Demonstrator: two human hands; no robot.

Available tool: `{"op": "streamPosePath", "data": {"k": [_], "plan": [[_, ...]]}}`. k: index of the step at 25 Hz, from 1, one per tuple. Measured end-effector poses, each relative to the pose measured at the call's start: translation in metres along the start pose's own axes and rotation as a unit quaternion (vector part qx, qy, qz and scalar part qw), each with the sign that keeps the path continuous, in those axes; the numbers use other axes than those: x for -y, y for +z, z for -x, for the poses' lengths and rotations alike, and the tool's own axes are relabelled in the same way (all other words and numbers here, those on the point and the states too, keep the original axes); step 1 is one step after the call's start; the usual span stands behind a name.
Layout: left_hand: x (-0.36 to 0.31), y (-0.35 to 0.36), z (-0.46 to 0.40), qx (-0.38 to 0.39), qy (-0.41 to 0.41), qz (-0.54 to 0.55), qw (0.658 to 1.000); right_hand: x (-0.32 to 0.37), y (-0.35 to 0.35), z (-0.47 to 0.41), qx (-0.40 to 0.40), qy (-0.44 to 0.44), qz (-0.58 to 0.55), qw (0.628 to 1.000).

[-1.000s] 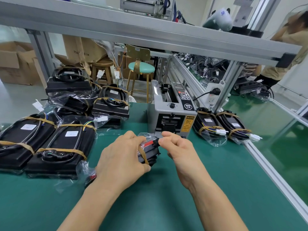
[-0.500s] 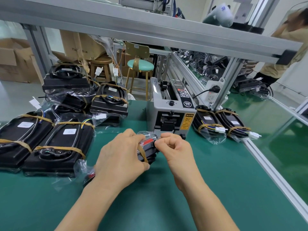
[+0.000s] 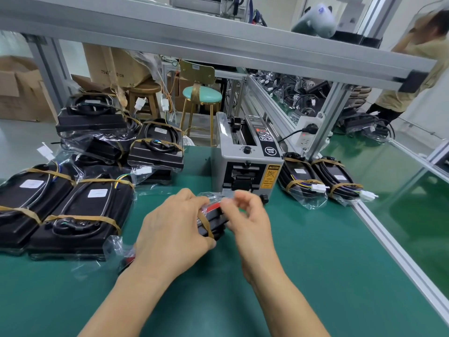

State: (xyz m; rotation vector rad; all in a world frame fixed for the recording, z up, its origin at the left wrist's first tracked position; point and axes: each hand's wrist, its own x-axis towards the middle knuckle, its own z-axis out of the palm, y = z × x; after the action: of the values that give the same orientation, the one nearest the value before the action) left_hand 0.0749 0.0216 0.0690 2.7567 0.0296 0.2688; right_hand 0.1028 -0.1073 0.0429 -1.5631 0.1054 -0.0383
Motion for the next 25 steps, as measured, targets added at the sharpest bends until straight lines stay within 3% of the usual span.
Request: {"op": "streamPosePath", "data": {"k": [4, 7, 9, 11, 14, 16, 18, 20, 22, 25], "plan": [[0.000, -0.004, -0.002, -0.008, 0.000, 0.019, 1.000, -0.004, 0.002, -0.001, 0.051, -0.004, -0.003, 0.999], [0.004, -0.006, -0.001, -0.001, 0.023, 0.035, 0.999, 0.004, -0.007, -0.008, 0.068, 0.078, -0.072, 0.992], [0.015, -0.010, 0.000, -0.013, 0.044, 0.131, 0.990, 0.006, -0.022, -0.014, 0.064, 0.079, -0.074, 0.992], [0.031, -0.014, 0.000, -0.017, 0.067, 0.325, 0.943, 0.006, -0.035, -0.016, 0.152, -0.014, 0.030, 0.988], [0.051, -0.003, 0.002, -0.005, 0.082, 0.608, 0.790, 0.020, -0.042, -0.017, 0.309, -0.124, 0.191, 0.923], [0.056, 0.006, 0.004, -0.014, 0.074, 0.679, 0.730, 0.036, -0.040, -0.026, 0.310, -0.169, 0.249, 0.902], [0.061, 0.008, 0.006, -0.002, 0.076, 0.703, 0.707, 0.052, -0.033, -0.032, 0.296, -0.185, 0.279, 0.894], [0.067, -0.001, 0.007, 0.000, 0.083, 0.680, 0.728, 0.060, -0.028, -0.035, 0.280, -0.223, 0.299, 0.884], [0.071, -0.017, 0.006, -0.048, 0.094, 0.596, 0.796, 0.063, -0.022, -0.034, 0.252, -0.266, 0.307, 0.878], [0.063, -0.040, 0.004, -0.105, 0.175, 0.391, 0.898, 0.059, -0.011, -0.034, 0.227, -0.331, 0.312, 0.861]]}}
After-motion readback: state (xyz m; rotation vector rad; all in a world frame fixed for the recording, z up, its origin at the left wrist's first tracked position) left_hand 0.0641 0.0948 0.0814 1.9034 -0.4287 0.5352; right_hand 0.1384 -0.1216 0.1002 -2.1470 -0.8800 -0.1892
